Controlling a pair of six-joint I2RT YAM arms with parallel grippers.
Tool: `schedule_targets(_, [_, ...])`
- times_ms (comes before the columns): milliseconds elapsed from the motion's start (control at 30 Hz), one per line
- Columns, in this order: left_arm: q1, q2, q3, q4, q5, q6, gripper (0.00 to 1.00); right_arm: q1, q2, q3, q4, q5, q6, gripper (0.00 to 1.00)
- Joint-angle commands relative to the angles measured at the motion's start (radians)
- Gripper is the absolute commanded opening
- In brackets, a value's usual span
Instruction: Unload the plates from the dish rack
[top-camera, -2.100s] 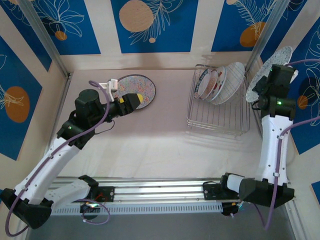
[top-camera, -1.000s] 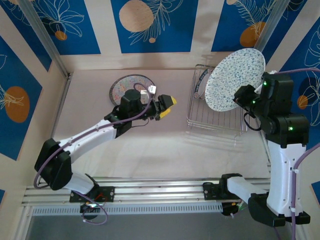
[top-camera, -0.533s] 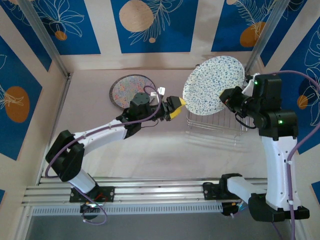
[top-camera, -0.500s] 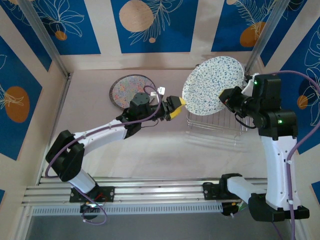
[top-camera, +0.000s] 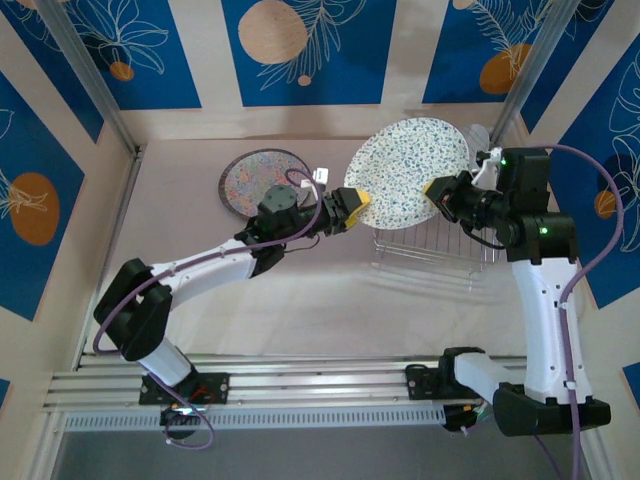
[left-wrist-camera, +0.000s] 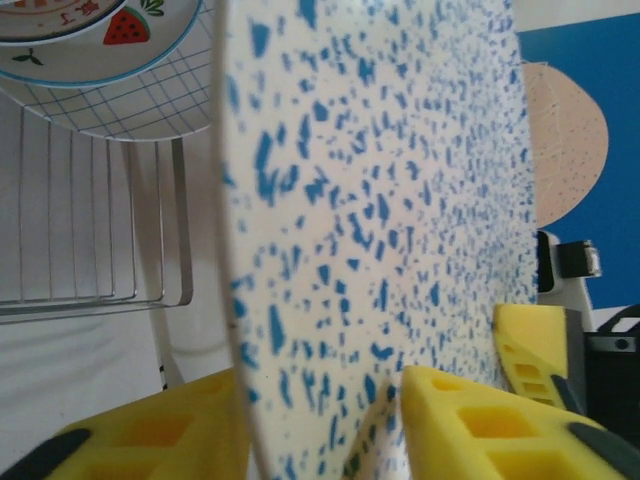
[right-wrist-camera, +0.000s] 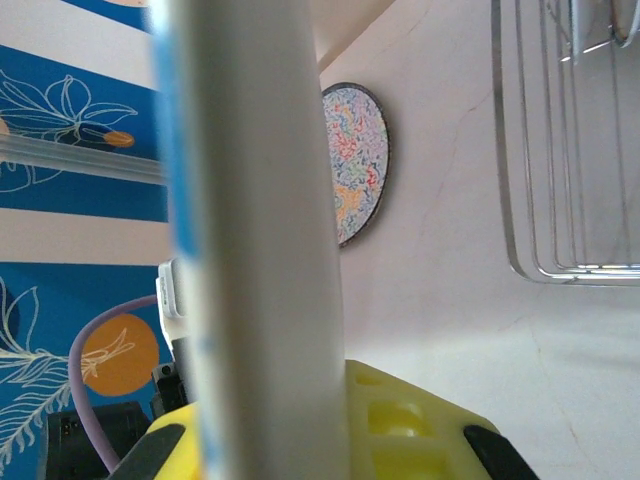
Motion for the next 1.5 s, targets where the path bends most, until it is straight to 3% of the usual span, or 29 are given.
schedule_targets(0, [-0.011, 0.003, -0.008, 0.074, -0.021, -0.017, 0.35, -0.013, -0.012, -0.019, 0.091, -0.099, 0.022, 0.0])
schedule_targets(267, [-0.008, -0.009, -0.029, 0.087, -0.029, -0.025, 0.23, -0.034, -0.02, -0.097, 0.137, -0.16, 0.049, 0.0])
schedule_targets(500, [-0.003, -0.01, -0.045, 0.111, -0.038, -0.044, 0.0, -0.04, -0.014, -0.111, 0.121, -0.16, 0.048, 0.0])
schedule_targets(567, [0.0, -0.01, -0.052, 0.129, -0.044, -0.057, 0.0, -0.04, -0.009, -0.106, 0.106, -0.151, 0.041, 0.07])
schedule_targets(733, [0.02, -0.023, -0.076, 0.182, -0.067, -0.088, 0.0, -0.037, -0.007, -0.075, 0.05, -0.1, 0.015, 0.39])
schedule_targets(867, [0.043, -0.035, -0.086, 0.202, -0.067, -0.094, 0.0, -0.033, -0.006, -0.043, 0.007, -0.052, -0.007, 0.52])
schedule_targets(1100, [0.076, -0.041, -0.097, 0.259, -0.071, -0.125, 0.0, -0.025, -0.013, -0.024, -0.023, 0.0, -0.021, 0.6])
schedule_targets(1467, [0.183, -0.116, -0.163, 0.236, -0.057, -0.127, 0.0, 0.046, -0.103, -0.01, 0.029, 0.187, -0.09, 0.6])
